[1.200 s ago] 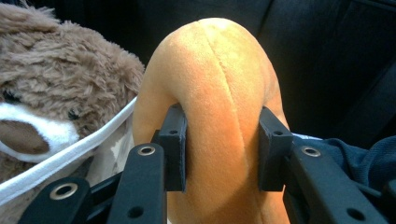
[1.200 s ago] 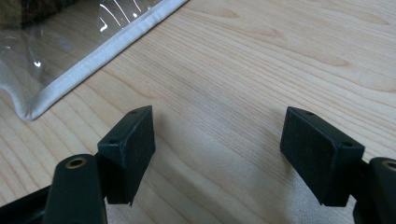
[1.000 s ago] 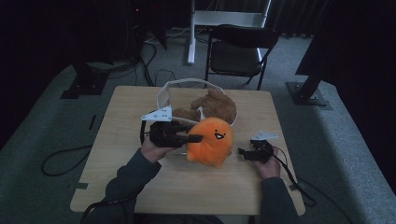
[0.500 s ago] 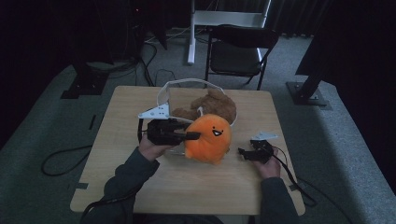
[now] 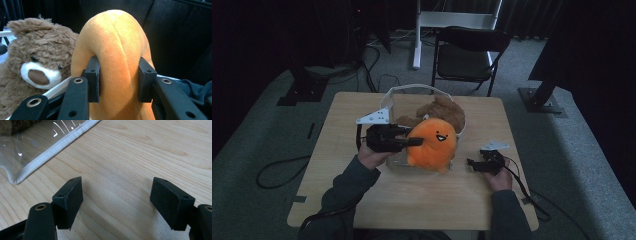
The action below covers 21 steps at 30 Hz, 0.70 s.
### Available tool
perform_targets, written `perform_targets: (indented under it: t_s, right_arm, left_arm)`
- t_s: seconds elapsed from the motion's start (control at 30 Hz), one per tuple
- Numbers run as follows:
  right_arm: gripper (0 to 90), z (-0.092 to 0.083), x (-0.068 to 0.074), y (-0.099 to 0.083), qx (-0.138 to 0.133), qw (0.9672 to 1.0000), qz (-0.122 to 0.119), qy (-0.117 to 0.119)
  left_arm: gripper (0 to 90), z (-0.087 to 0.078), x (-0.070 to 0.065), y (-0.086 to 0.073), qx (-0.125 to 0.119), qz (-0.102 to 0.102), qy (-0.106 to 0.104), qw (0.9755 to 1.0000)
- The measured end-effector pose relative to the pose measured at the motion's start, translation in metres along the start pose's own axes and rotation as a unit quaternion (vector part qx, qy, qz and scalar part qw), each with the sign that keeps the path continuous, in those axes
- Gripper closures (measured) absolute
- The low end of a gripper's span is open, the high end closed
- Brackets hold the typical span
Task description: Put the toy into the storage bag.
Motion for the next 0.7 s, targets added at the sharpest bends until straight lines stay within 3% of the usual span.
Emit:
perform_targets:
  t_s: [0.7]
  right_arm:
    - [25.4, 0.000, 0.000, 0.000, 0.000, 1.0000, 0.000, 0.000]
  left_arm:
    - [62.7, -0.017, 0.003, 0.012, -0.013, 0.005, 0.014, 0.9998]
Point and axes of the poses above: each handheld gripper's, and its own axes: z roughly forward along the jaws, y roughly out of its top, x roughly to its left, the point moved 5 cm from there along z, roughly forward along the jaws, and after that the axes turned 14 degrees about x, right-handed, at the moved point
